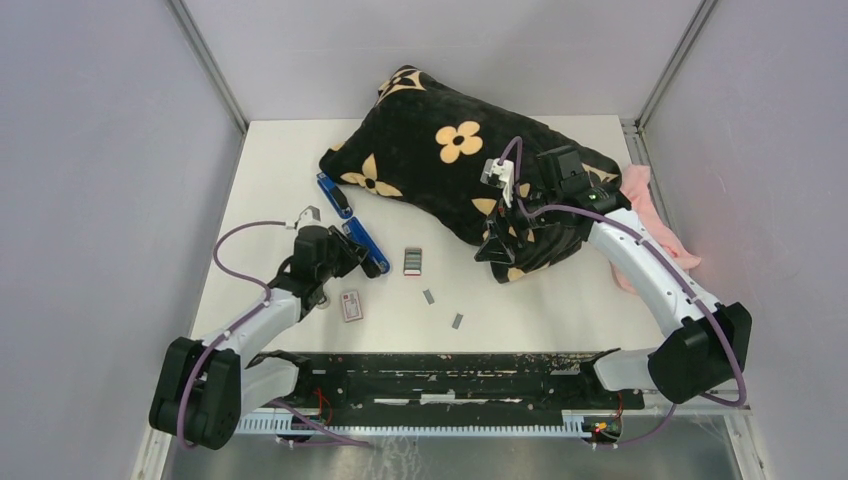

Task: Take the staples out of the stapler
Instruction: Place the stapler at the center of the board.

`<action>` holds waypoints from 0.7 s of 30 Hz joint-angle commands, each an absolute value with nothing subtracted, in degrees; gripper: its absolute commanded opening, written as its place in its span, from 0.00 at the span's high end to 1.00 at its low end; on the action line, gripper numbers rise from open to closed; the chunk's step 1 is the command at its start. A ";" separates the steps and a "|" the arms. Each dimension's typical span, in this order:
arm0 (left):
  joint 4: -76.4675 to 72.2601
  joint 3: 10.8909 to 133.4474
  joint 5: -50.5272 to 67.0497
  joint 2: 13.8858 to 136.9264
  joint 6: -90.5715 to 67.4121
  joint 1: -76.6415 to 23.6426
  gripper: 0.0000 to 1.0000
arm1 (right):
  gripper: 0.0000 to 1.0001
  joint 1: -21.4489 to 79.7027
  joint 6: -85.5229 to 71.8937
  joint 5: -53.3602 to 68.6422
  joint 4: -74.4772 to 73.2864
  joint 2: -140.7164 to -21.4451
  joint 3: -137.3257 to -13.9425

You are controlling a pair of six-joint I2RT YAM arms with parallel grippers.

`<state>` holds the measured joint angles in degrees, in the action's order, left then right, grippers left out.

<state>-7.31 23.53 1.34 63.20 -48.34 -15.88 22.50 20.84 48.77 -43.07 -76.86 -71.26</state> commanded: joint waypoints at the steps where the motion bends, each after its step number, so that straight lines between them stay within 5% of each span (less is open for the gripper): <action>1: -5.22 27.99 -8.50 62.99 -49.62 -15.64 0.97 | 0.07 22.45 20.10 48.65 -40.03 -76.42 -70.86; 21: 10.52 53.00 -14.39 89.66 -52.17 -10.67 0.90 | 0.07 22.45 19.85 48.95 -39.00 -76.11 -69.75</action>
